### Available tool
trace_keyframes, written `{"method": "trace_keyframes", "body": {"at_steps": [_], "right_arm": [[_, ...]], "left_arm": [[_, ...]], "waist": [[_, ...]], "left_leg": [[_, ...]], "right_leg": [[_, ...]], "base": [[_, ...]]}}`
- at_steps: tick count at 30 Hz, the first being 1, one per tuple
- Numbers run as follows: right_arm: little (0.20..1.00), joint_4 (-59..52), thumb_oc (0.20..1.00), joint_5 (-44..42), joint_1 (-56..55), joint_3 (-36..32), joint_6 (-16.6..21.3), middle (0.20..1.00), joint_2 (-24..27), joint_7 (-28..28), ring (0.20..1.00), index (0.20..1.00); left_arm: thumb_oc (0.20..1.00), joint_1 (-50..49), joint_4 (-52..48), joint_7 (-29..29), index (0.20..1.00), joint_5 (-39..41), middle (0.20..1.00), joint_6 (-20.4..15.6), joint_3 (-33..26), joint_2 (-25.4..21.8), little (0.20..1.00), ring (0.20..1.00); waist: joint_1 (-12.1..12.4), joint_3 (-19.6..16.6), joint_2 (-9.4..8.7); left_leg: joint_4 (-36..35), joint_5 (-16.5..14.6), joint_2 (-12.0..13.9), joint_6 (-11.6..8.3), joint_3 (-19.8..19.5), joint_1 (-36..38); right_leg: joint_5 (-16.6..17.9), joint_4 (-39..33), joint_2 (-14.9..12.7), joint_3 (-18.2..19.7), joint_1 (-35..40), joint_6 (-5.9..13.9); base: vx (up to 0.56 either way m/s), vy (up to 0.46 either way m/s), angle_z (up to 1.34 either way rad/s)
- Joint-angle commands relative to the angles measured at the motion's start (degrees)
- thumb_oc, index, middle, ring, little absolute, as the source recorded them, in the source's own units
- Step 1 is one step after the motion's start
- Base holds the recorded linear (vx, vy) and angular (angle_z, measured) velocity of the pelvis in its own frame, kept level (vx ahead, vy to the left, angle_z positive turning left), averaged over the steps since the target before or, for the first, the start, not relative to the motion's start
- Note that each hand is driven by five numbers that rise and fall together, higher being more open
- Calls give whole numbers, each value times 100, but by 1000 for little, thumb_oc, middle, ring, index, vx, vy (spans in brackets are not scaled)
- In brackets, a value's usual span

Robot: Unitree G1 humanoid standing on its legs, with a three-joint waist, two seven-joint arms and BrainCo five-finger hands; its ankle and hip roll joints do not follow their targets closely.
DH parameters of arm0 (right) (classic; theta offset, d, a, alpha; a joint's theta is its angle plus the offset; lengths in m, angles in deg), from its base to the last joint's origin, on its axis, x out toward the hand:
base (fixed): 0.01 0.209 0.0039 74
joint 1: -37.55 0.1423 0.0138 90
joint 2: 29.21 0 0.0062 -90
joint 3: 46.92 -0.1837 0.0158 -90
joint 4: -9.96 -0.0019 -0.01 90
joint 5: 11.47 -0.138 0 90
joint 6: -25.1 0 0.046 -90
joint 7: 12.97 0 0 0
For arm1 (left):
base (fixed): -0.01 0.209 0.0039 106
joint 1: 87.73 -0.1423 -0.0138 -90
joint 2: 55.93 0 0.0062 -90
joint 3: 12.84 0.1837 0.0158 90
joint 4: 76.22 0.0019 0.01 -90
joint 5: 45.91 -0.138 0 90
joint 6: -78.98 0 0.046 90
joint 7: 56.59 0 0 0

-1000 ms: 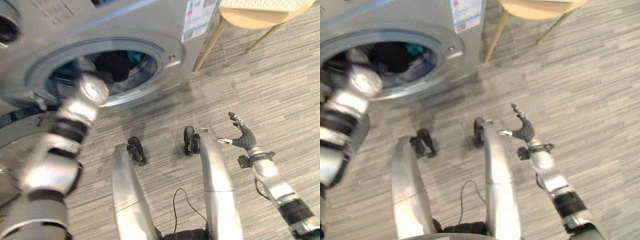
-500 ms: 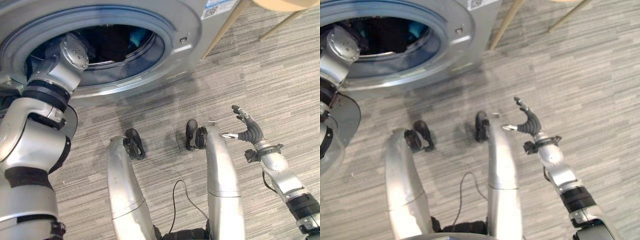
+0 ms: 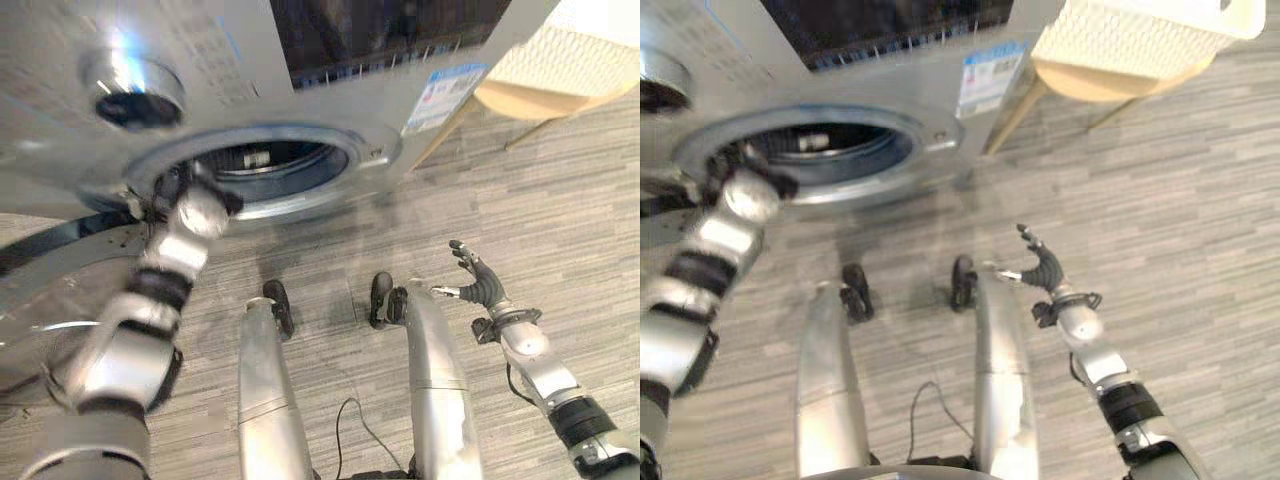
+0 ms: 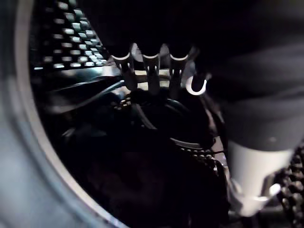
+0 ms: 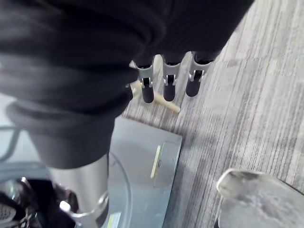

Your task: Grab the laundry basket,head to the washer,open it,put in the laundry and shut it.

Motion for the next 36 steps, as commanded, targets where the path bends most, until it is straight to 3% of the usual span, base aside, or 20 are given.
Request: {"method": "trace_keyframes", "body": {"at_steps": [1, 4, 6, 12, 15, 21, 22, 24, 25, 28, 29, 31, 32, 36], "right_arm": [[1000, 17, 1000, 166, -252, -12, -59, 1000, -9, -140, 1000, 1000], [1000, 291, 1000, 176, -326, -108, -130, 1000, -126, -156, 1000, 1000], [1000, 726, 1000, 181, -432, -214, -198, 1000, -182, -148, 1000, 1000], [1000, 1447, 1000, 215, -704, -398, -232, 1000, -378, -54, 1000, 1000], [1000, 1846, 1000, 267, -978, -562, -279, 1000, -532, 57, 1000, 1000], [1000, 2098, 1000, 497, -1193, -636, -388, 1000, -619, 101, 1000, 1000], [1000, 2143, 1000, 575, -1165, -596, -443, 1000, -684, 69, 1000, 1000], [1000, 2195, 1000, 577, -1141, -591, -461, 1000, -704, 77, 1000, 1000], [1000, 2272, 1000, 531, -1126, -550, -477, 1000, -793, 101, 1000, 1000], [1000, 2253, 1000, 552, -1169, -491, -465, 1000, -830, 147, 1000, 1000], [1000, 2194, 1000, 581, -1202, -444, -464, 1000, -849, 183, 1000, 1000], [1000, 2175, 1000, 569, -1178, -378, -435, 1000, -873, 159, 1000, 1000], [1000, 2130, 1000, 540, -1138, -333, -430, 1000, -836, 137, 1000, 1000], [1000, 2113, 1000, 540, -1135, -377, -400, 1000, -700, 87, 1000, 1000]], "left_arm": [[1000, -352, -239, -34, 1000, 268, 1000, -326, -18, 263, 1000, 1000], [1000, -1115, -381, -197, 1000, 474, 1000, -376, -167, 674, 1000, 1000], [1000, -2008, -512, -405, 1000, 769, 1000, -415, -372, 1018, 1000, 1000], [1000, -3292, -75, -782, 1000, 850, 1000, -359, -580, 1347, 1000, 1000], [1000, -3992, 274, -930, 1000, 404, 1000, -264, -731, 1322, 1000, 1000], [1000, -4259, 626, -912, 1000, -84, 1000, -221, -892, 1358, 1000, 1000], [1000, -4171, 632, -855, 1000, -272, 1000, -212, -875, 1315, 1000, 1000], [1000, -4111, 602, -851, 1000, -355, 1000, -218, -842, 1241, 1000, 1000], [1000, -3931, 421, -828, 1000, -379, 1000, -209, -802, 1124, 1000, 1000], [1000, -3915, 310, -811, 1000, -409, 1000, -207, -794, 1084, 1000, 1000], [1000, -3998, 189, -809, 1000, -465, 1000, -187, -801, 1062, 1000, 1000], [1000, -4087, 127, -802, 1000, -498, 1000, -220, -831, 1069, 1000, 1000], [1000, -4127, 116, -836, 1000, -530, 1000, -216, -837, 1093, 1000, 1000], [1000, -4176, 40, -924, 1000, -526, 1000, -241, -779, 1166, 1000, 1000]], "waist": [[63, -309, 110], [132, -348, 100], [242, -364, 99], [434, -544, 90], [521, -959, 79], [592, -1476, 31], [614, -1480, 55], [621, -1453, 64], [596, -1346, 106], [644, -1419, 92], [795, -1509, 25], [984, -1563, -93], [1068, -1545, -58], [1084, -1423, 138]], "left_leg": [[-370, -105, -76, 156, 119, 514], [-959, 71, -160, 131, 162, 1071], [-1855, 347, -275, 77, 259, 1956], [-3630, 1058, -490, -15, 373, 3685], [-4635, 1211, -638, -22, 467, 4890], [-5468, 1200, -912, 63, 656, 5868], [-5723, 1244, -1005, 138, 747, 6046], [-5741, 1271, -1021, 174, 737, 6037], [-5582, 1406, -976, 269, 682, 5801], [-5621, 1519, -1002, 294, 652, 5688], [-5653, 1676, -1045, 289, 627, 5493], [-5623, 1899, -1107, 200, 654, 5174], [-5718, 2249, -1078, -13, 625, 4897], [-5756, 2507, -1031, -245, 631, 4580]], "right_leg": [[109, -1111, 19, 6, 804, 262], [266, -1576, -1, -74, 1342, 321], [477, -2268, -34, -185, 2183, 399], [1111, -3975, -50, -539, 3974, 544], [1471, -5128, -44, -699, 5196, 741], [1840, -6072, -88, -668, 6049, 1013], [1958, -5940, -193, -609, 5954, 1156], [1875, -5736, -188, -519, 5852, 1175], [1411, -4686, 35, -183, 5675, 1114], [1273, -4315, 254, -155, 5795, 1091], [996, -4415, 533, -164, 6038, 981], [764, -5176, 629, -239, 6378, 760], [682, -5580, 810, -91, 6387, 615], [812, -5838, 917, -216, 6352, 548]], "base": [[16, 6, 17], [48, 19, 25], [75, 24, 13], [105, 41, 23], [286, 154, 20], [168, 198, -2], [2, 292, -24], [-202, 225, -38], [-308, 175, -26], [-235, 35, 33], [-248, -92, 38], [-271, -152, 19], [-222, -112, -4], [-233, -17, 9]]}}
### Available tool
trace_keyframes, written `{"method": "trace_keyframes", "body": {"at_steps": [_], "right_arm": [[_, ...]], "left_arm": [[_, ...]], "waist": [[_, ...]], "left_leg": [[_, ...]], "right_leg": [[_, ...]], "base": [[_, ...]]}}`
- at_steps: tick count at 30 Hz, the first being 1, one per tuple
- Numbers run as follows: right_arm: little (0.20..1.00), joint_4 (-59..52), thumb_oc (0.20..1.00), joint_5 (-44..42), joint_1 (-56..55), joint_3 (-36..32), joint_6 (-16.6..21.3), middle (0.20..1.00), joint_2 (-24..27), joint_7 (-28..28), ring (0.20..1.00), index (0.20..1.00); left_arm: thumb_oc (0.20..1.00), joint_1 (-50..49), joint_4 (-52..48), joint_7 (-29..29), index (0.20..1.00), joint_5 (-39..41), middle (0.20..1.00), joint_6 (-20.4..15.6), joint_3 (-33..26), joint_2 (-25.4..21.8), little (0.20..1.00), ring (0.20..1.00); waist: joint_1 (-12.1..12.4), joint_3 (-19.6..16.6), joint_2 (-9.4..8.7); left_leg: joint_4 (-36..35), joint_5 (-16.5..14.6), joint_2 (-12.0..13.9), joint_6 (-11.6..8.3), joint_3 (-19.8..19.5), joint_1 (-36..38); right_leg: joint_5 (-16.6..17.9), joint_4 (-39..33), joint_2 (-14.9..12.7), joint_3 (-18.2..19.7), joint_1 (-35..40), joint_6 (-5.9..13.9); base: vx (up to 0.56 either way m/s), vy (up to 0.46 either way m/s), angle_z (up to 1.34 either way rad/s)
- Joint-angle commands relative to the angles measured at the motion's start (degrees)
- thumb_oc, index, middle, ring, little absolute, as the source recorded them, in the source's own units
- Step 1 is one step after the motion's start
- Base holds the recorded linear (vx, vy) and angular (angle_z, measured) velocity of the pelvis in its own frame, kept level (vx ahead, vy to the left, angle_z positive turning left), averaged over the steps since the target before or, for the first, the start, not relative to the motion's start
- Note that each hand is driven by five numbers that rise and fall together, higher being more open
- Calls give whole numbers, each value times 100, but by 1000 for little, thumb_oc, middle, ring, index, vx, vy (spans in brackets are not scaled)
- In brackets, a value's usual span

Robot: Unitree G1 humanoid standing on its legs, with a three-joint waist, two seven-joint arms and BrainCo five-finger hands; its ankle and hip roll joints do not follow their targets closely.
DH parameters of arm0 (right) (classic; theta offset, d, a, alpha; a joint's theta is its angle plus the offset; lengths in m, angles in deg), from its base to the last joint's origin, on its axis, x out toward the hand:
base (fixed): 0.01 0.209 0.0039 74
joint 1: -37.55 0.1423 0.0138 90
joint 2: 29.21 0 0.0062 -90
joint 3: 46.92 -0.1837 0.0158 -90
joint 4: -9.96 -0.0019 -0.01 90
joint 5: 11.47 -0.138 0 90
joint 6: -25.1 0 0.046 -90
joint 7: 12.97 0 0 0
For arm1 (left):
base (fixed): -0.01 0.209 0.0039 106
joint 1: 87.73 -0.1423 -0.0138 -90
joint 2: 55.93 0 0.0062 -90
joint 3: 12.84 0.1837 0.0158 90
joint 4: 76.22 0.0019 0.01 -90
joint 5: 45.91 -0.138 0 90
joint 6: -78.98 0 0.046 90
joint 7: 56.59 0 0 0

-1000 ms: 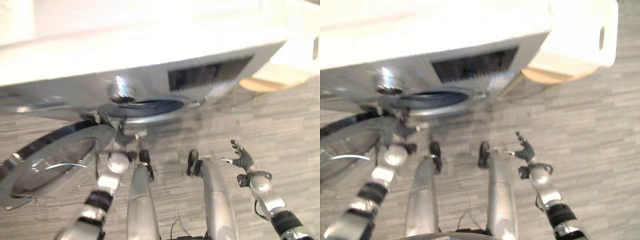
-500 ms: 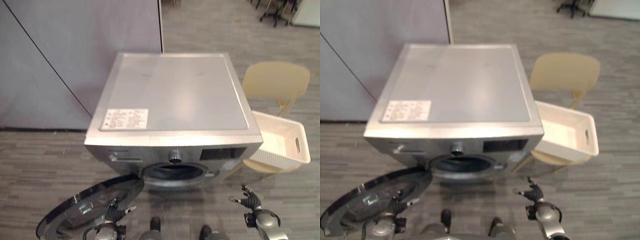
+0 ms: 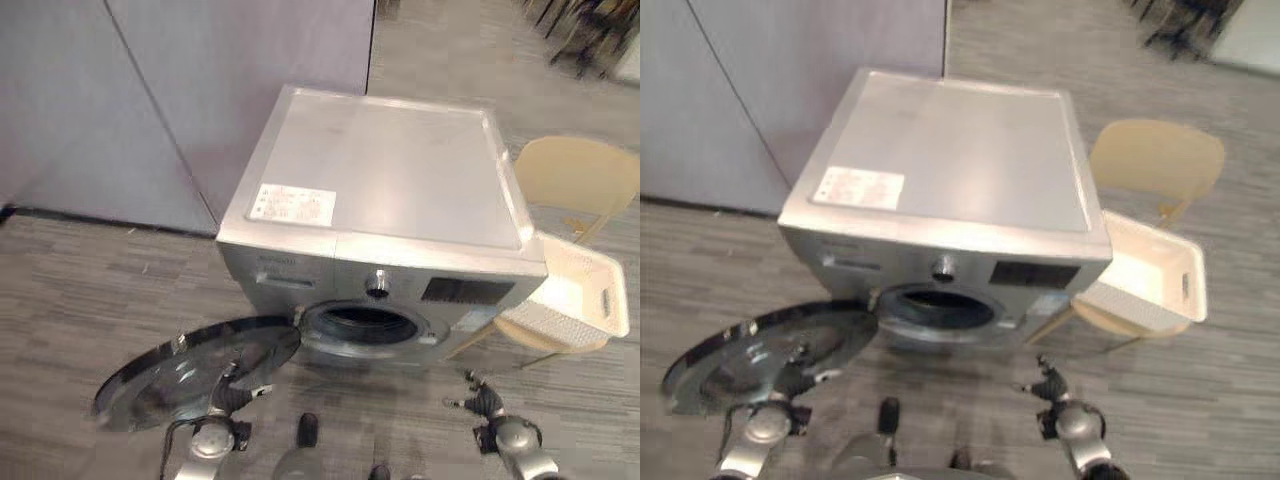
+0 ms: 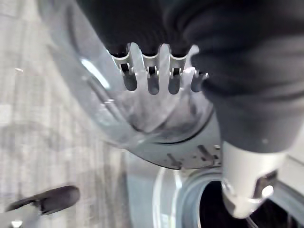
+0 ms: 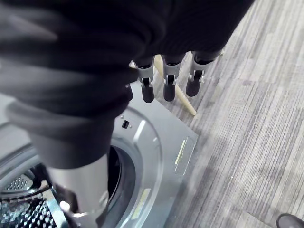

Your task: Grab the laundry basket,head to the washer,open it,put in the laundry and shut it.

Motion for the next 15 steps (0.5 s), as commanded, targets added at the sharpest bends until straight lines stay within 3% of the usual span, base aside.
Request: {"method": "trace_keyframes", "body": {"at_steps": [1, 3, 5, 6, 7, 10, 15], "right_arm": [[1000, -243, 1000, -3, -100, -144, 128, 1000, 203, -129, 1000, 1000], [1000, -199, 1000, -21, -75, -179, 108, 1000, 222, -154, 1000, 1000], [1000, -200, 1000, -18, -125, -189, 102, 1000, 226, -137, 1000, 1000], [1000, -153, 1000, -1, -160, -195, 105, 1000, 232, -111, 1000, 1000], [1000, -118, 1000, -4, -155, -199, 105, 1000, 232, -107, 1000, 1000], [1000, 54, 1000, -18, -187, -258, 96, 1000, 191, -83, 1000, 1000], [1000, 20, 1000, 117, -245, -246, 88, 1000, 176, -43, 1000, 1000]], "left_arm": [[1000, 310, -209, -33, 1000, -233, 1000, -224, 28, -142, 1000, 1000], [1000, 380, -203, -31, 1000, -236, 1000, -216, 44, -119, 1000, 1000], [1000, 386, -264, -24, 1000, -215, 1000, -219, 36, -97, 1000, 1000], [1000, 423, -268, -19, 1000, -183, 1000, -222, 67, -50, 1000, 1000], [1000, 442, -266, -9, 1000, -187, 1000, -221, 81, -38, 1000, 1000], [1000, 539, -355, 65, 1000, -332, 1000, -208, 224, -36, 1000, 1000], [1000, 769, -902, 219, 1000, -743, 1000, -286, 245, -357, 1000, 1000]], "waist": [[-141, 190, -6], [-232, 268, -56], [-321, 275, -186], [-416, 238, -270], [-442, 220, -288], [-569, 15, -202], [-645, -132, -242]], "left_leg": [[-60, 160, -398, -302, 281, -565], [450, -123, -374, -180, 296, -619], [944, -638, -334, -25, 293, -466], [1304, -1043, -246, 24, 261, -277], [1385, -1151, -203, 5, 222, -171], [777, -1164, -133, -28, 145, 406], [516, -1280, -264, 33, 199, 717]], "right_leg": [[-432, 41, -156, 148, 30, 416], [-255, -15, -311, -28, -75, 449], [-73, -54, -525, -132, -137, 455], [22, -122, -655, -196, -170, 459], [29, -136, -686, -199, -167, 461], [60, -161, -677, -215, -99, 533], [138, -164, -780, -83, 31, 631]], "base": [[-311, 40, 41], [-283, 41, 68], [-194, 73, 46], [-127, 109, 40], [-47, 140, 37], [100, 162, 33], [108, 188, 15]]}}
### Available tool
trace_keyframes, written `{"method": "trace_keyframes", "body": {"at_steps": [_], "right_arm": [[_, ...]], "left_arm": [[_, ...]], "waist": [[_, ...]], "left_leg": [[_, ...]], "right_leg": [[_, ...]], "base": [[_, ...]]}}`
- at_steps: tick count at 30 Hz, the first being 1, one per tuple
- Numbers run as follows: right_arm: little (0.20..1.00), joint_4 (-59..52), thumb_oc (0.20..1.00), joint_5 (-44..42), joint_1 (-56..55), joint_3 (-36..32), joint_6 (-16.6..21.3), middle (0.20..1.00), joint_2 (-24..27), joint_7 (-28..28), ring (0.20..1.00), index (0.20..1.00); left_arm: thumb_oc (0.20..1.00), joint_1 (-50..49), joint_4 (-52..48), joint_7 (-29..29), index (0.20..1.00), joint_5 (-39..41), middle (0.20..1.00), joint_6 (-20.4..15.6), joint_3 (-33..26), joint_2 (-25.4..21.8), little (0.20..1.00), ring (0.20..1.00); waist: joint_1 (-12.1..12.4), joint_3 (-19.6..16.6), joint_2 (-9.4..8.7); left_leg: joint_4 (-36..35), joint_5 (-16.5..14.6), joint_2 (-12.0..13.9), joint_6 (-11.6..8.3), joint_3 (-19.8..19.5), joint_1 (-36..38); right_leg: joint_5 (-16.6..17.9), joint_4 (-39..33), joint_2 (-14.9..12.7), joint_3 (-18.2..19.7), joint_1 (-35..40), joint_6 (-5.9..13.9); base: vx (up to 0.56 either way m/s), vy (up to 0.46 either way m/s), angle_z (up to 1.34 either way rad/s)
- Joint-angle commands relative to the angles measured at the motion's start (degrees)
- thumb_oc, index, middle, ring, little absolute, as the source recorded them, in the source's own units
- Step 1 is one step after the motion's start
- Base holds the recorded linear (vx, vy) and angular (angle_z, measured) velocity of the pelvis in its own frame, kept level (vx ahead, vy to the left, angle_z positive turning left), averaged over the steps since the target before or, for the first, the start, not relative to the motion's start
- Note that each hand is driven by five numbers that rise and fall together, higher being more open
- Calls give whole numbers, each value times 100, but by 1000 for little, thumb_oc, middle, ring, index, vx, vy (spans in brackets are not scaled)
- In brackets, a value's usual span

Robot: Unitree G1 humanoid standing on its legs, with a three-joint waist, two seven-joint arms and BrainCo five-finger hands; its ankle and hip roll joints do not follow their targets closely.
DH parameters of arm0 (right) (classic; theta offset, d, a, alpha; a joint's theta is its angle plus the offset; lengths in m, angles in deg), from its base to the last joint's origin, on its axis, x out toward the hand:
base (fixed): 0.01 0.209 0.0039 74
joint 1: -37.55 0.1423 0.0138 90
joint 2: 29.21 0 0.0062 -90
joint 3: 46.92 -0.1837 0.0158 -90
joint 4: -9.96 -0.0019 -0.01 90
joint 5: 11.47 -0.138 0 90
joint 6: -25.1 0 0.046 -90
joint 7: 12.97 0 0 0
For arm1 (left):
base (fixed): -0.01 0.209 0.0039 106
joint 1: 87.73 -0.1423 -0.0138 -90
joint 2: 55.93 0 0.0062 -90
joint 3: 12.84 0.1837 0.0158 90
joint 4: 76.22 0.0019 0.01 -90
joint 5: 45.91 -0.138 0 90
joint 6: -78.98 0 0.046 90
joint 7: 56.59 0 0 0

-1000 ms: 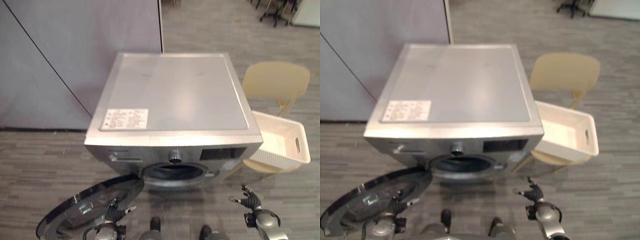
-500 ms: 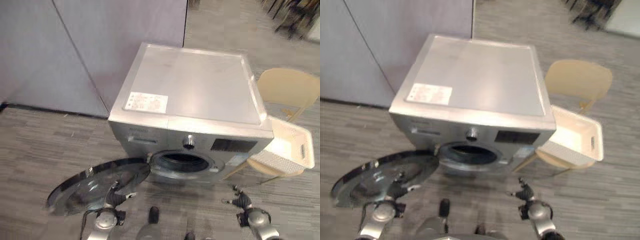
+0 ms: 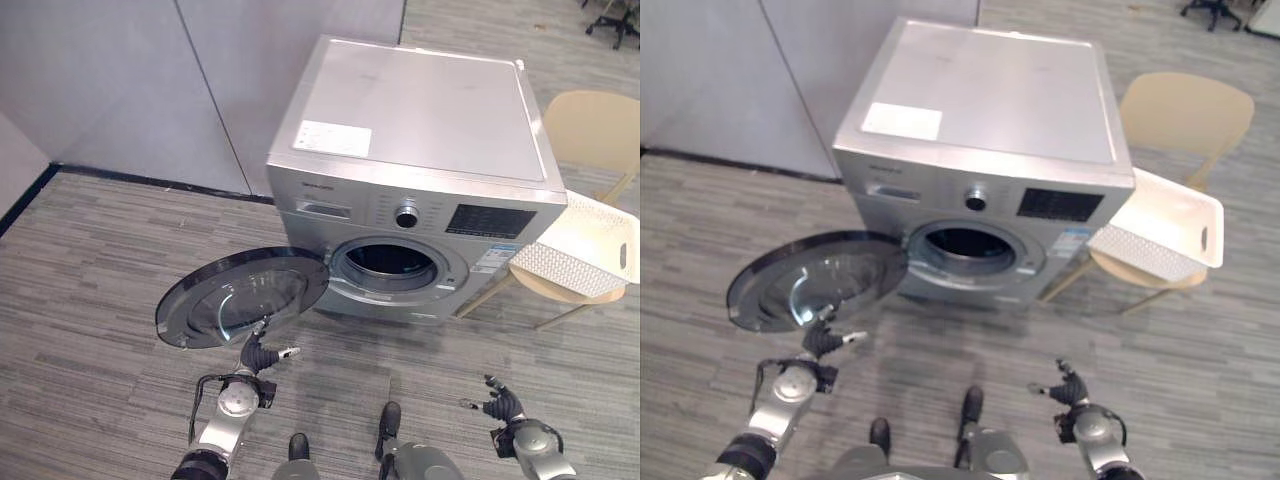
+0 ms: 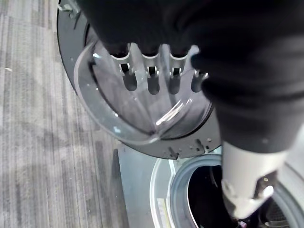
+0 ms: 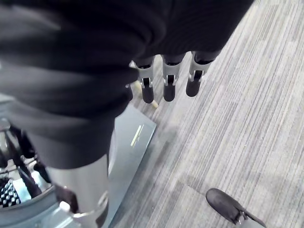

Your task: Grab the laundry basket,head to the washer,open it,put in the laundry and shut it.

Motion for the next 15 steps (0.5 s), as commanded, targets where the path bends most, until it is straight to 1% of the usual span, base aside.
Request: {"method": "trace_keyframes", "body": {"at_steps": [1, 2, 4, 5, 6, 10, 13, 14, 15], "right_arm": [[1000, -173, 1000, 125, 6, 82, 142, 1000, 96, -40, 1000, 1000], [1000, -174, 1000, 125, 6, 82, 142, 1000, 94, -40, 1000, 1000], [1000, -252, 1000, 157, -17, 115, 163, 1000, 107, -22, 1000, 1000], [1000, -356, 1000, 200, -74, 165, 203, 1000, 133, 4, 1000, 1000], [1000, -402, 1000, 227, -101, 195, 222, 1000, 155, 16, 1000, 1000], [1000, -466, 1000, 321, -132, 306, 253, 1000, 226, 49, 1000, 1000], [1000, -485, 1000, 337, -130, 383, 269, 1000, 266, 83, 1000, 1000], [1000, -540, 1000, 325, -108, 419, 265, 1000, 316, 99, 1000, 1000], [1000, -541, 1000, 325, -106, 414, 264, 1000, 313, 100, 1000, 1000]], "left_arm": [[1000, 3, -420, 264, 1000, -452, 1000, -312, -175, -415, 1000, 1000], [1000, 0, -424, 264, 1000, -453, 1000, -310, -176, -418, 1000, 1000], [1000, 187, -596, 401, 1000, -529, 1000, -367, -262, -592, 1000, 1000], [1000, 490, -664, 652, 1000, -644, 1000, -418, -401, -862, 1000, 1000], [1000, 646, -610, 790, 1000, -698, 1000, -428, -454, -980, 1000, 1000], [1000, 1176, -298, 1225, 1000, -817, 1000, -467, -621, -1431, 1000, 1000], [1000, 1414, 82, 1409, 1000, -889, 1000, -370, -738, -1787, 1000, 1000], [1000, 1609, 502, 1444, 1000, -894, 1000, -290, -716, -1977, 1000, 1000], [1000, 1627, 519, 1447, 1000, -891, 1000, -298, -705, -1980, 1000, 1000]], "waist": [[109, -383, -2], [115, -378, -4], [94, -396, -28], [63, -411, -58], [39, -415, -72], [-38, -389, -125], [-95, -320, -172], [-133, -276, -200], [-126, -281, -203]], "left_leg": [[570, -141, -179, -2, -12, -589], [563, -140, -180, -2, -5, -578], [507, -162, -205, 17, 36, -530], [438, -184, -232, 38, 98, -472], [404, -189, -242, 46, 134, -452], [337, -190, -258, 80, 259, -480], [344, -170, -251, 112, 341, -599], [352, -147, -244, 130, 375, -703], [356, -147, -245, 131, 378, -715]], "right_leg": [[-1078, 537, -141, 128, 549, 441], [-1077, 535, -142, 134, 555, 442], [-1034, 530, -160, 183, 540, 486], [-955, 498, -180, 250, 513, 553], [-910, 477, -190, 279, 496, 582], [-762, 424, -214, 424, 348, 678], [-658, 406, -221, 551, 156, 728], [-604, 427, -222, 615, 18, 742], [-604, 432, -223, 620, 3, 742]], "base": [[54, 87, -16], [42, 72, -16], [41, 102, -15], [44, 136, -8], [35, 120, -23], [-15, 81, -29], [-60, 75, -28], [-47, 57, -46], [-46, 64, -36]]}}
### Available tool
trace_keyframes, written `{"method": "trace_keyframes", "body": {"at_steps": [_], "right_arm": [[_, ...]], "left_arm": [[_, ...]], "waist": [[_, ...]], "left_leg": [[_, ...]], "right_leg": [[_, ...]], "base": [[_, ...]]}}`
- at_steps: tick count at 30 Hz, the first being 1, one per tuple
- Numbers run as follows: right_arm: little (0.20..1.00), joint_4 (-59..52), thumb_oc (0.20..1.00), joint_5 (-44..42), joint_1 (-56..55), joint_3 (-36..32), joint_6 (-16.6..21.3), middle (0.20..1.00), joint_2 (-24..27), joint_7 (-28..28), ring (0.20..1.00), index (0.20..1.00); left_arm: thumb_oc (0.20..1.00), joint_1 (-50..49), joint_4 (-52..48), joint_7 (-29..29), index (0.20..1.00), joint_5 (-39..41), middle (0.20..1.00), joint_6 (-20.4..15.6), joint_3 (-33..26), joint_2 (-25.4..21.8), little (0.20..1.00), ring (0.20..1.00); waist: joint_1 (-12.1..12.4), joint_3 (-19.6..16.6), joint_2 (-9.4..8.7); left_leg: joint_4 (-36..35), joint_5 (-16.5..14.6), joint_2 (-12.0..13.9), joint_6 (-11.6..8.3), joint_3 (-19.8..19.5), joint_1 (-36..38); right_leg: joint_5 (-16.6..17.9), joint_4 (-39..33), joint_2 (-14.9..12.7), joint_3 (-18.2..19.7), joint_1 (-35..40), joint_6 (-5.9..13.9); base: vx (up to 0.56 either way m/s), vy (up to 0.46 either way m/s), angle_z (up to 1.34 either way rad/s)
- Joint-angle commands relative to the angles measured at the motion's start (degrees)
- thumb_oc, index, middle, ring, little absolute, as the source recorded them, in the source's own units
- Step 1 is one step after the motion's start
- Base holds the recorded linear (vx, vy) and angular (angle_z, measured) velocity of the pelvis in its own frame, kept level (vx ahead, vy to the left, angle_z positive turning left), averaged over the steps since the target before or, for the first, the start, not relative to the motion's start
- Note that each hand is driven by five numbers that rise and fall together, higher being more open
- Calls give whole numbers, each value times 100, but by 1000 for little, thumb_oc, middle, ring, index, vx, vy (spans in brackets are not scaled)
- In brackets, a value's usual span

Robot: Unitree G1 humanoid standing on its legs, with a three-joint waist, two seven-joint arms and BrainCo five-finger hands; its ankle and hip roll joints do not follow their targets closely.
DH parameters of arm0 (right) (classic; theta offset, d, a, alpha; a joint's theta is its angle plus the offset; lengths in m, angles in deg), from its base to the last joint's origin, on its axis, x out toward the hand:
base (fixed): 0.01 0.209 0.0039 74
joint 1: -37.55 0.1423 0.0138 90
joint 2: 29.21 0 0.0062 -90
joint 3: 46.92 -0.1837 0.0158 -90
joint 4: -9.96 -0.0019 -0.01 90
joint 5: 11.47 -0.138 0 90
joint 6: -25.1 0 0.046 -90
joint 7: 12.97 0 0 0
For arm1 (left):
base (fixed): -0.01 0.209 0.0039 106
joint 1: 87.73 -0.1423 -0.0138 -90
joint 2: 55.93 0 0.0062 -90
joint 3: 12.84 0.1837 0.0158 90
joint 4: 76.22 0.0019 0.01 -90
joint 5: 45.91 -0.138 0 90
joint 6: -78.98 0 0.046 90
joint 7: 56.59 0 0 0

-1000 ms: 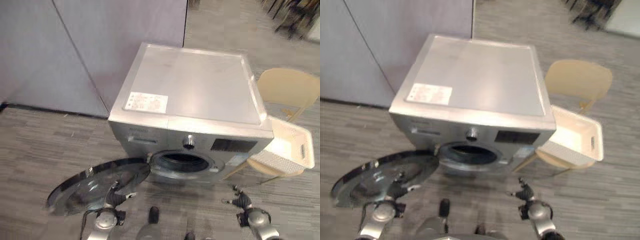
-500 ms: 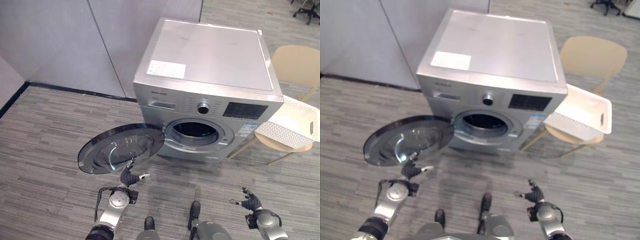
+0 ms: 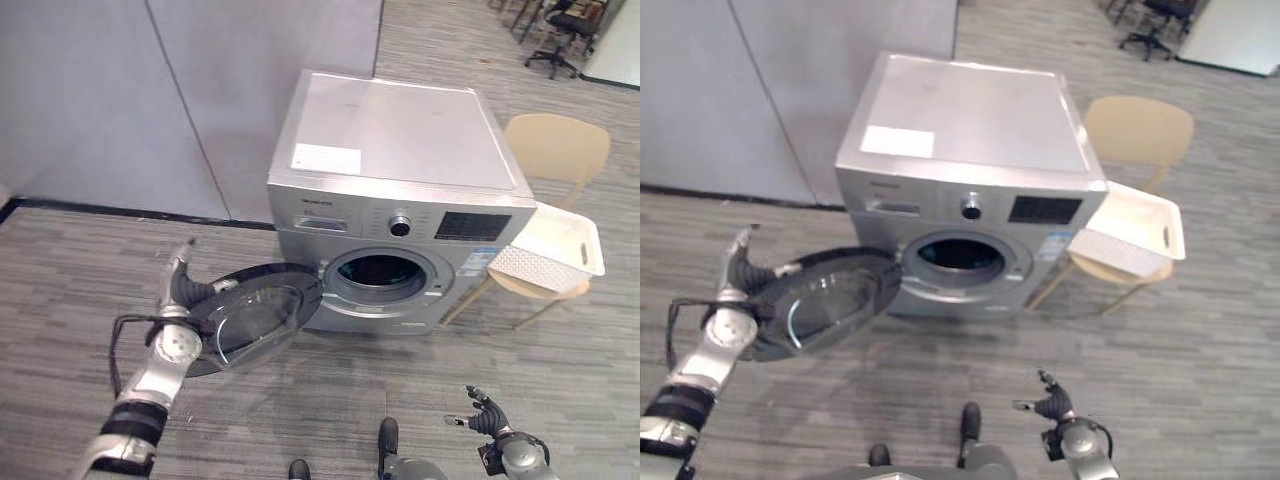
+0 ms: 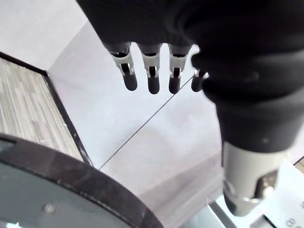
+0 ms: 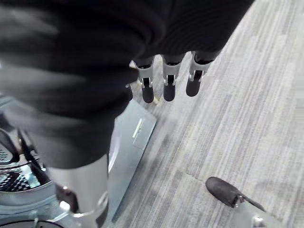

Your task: Grab the laundry basket,head to the washer,open it,put in the laundry and shut it.

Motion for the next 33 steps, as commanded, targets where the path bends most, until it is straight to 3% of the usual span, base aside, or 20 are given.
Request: {"method": "trace_keyframes", "body": {"at_steps": [1, 7, 13, 18, 20, 28, 33], "right_arm": [[1000, -199, 1000, 85, 305, 80, 174, 1000, 408, 58, 1000, 1000], [1000, -276, 1000, 61, 440, 180, 124, 1000, 517, 80, 1000, 1000], [1000, -177, 1000, 56, 476, 207, 77, 1000, 498, 107, 1000, 1000], [1000, -83, 1000, 84, 467, 50, 31, 1000, 312, 37, 1000, 1000], [1000, -86, 1000, 97, 445, -47, -4, 1000, 225, 29, 1000, 1000], [1000, -215, 1000, 24, 435, -35, -89, 1000, 107, 6, 1000, 1000], [1000, -438, 1000, -15, 372, 14, -121, 1000, 169, -111, 1000, 1000]], "left_arm": [[1000, 404, 520, 236, 1000, -279, 1000, -90, -110, -189, 1000, 1000], [1000, 846, 1451, -99, 1000, -11, 1000, -37, 104, -447, 1000, 1000], [1000, 599, 1867, -415, 1000, 47, 1000, -26, 187, -122, 1000, 1000], [1000, -416, 534, -446, 1000, 209, 1000, -121, 208, 1068, 1000, 1000], [1000, -1023, -316, -764, 1000, 357, 1000, -153, 366, 1505, 1000, 1000], [1000, -1429, -1519, -1730, 1000, 1281, 1000, -127, 1309, 1981, 1000, 1000], [1000, -637, -1401, -1536, 1000, 1632, 1000, -93, 1692, 2238, 1000, 1000]], "waist": [[-49, 288, 214], [-115, 432, 142], [-91, 531, 77], [45, 531, 167], [125, 508, 240], [72, 446, 448], [-190, 468, 590]], "left_leg": [[506, -215, 231, -73, -391, -578], [566, -166, 235, -39, -364, -856], [629, -184, 216, 13, -324, -967], [625, -235, 132, 43, -392, -833], [623, -266, 100, 59, -438, -723], [396, -191, 71, 58, -425, -495], [152, -85, 58, 60, -215, -494]], "right_leg": [[-1063, 472, 55, -174, 475, 429], [-946, 555, 33, -104, 173, 462], [-913, 621, -1, -79, 41, 473], [-1007, 626, -40, -159, 192, 422], [-1053, 601, -48, -199, 318, 402], [-1092, 502, -24, -173, 473, 402], [-1027, 480, 3, 35, 245, 429]], "base": [[-41, 36, -14], [-47, 40, -2], [-14, 26, -17], [35, -9, 21], [57, -48, 10], [15, -66, 4], [-14, -10, -21]]}}
